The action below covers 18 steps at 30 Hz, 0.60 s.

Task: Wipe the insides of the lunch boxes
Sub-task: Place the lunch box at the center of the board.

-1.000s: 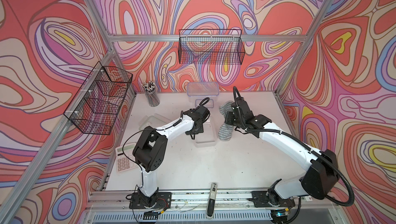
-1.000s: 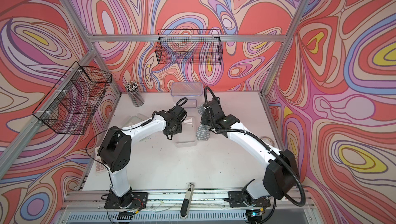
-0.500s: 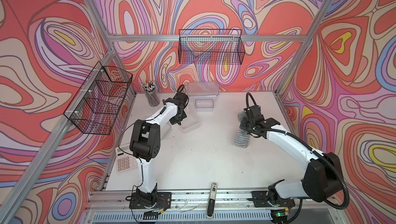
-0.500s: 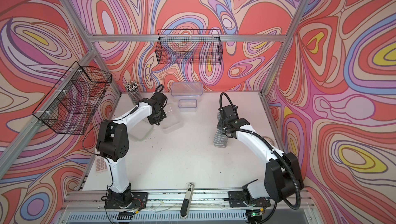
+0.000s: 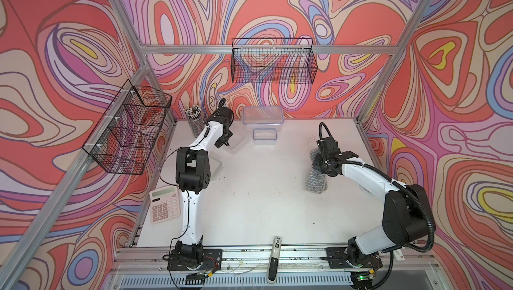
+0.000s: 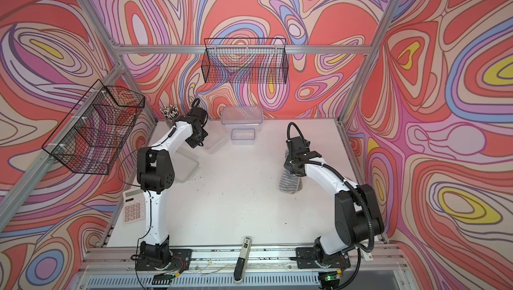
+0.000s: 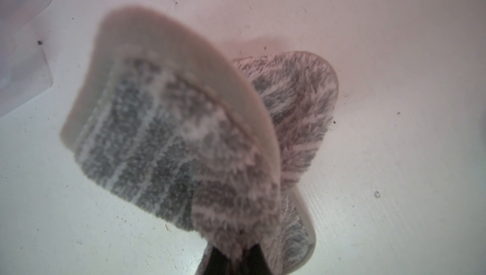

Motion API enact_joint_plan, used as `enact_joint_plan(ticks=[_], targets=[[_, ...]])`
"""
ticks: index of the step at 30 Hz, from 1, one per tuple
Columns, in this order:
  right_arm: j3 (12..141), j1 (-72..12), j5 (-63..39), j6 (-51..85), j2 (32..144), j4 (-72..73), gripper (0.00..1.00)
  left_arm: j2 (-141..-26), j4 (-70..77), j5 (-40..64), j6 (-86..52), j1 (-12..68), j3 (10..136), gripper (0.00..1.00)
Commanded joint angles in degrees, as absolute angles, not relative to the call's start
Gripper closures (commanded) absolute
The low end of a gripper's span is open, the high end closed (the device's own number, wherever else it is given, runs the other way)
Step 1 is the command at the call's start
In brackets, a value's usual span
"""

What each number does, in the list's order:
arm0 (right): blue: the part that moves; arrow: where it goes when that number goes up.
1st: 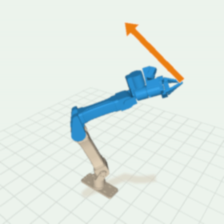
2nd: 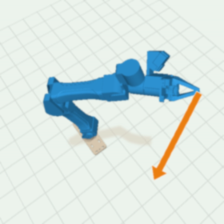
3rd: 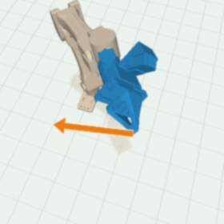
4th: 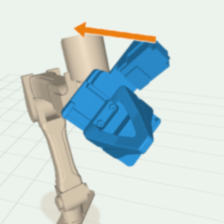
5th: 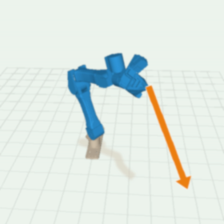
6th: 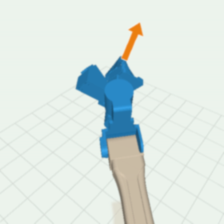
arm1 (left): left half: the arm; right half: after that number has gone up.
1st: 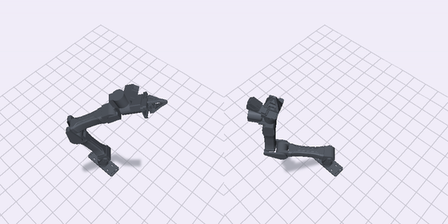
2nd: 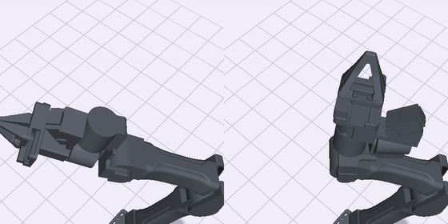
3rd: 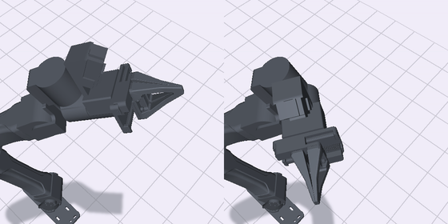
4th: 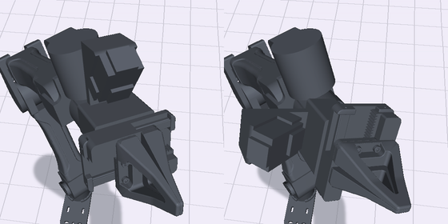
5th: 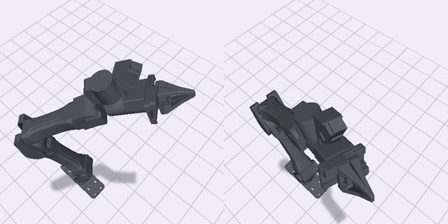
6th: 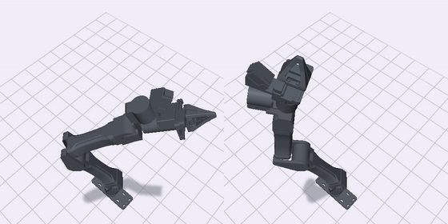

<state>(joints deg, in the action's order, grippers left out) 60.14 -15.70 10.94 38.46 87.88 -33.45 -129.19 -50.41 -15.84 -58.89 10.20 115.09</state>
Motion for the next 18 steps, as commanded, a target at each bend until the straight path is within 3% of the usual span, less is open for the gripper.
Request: enact_joint_plan(ticks=[1, 18], targets=[[61.80, -15.12, 11.11, 38.18, 87.96, -34.28, 1.00, -129.27, -54.94, -19.44, -63.64, 8.63, 115.04, 1.00], [60.99, -14.46, 9.91, 38.13, 89.25, -35.59, 1.00, -126.37, -56.75, -23.38, -65.97, 3.96, 108.30, 1.00]])
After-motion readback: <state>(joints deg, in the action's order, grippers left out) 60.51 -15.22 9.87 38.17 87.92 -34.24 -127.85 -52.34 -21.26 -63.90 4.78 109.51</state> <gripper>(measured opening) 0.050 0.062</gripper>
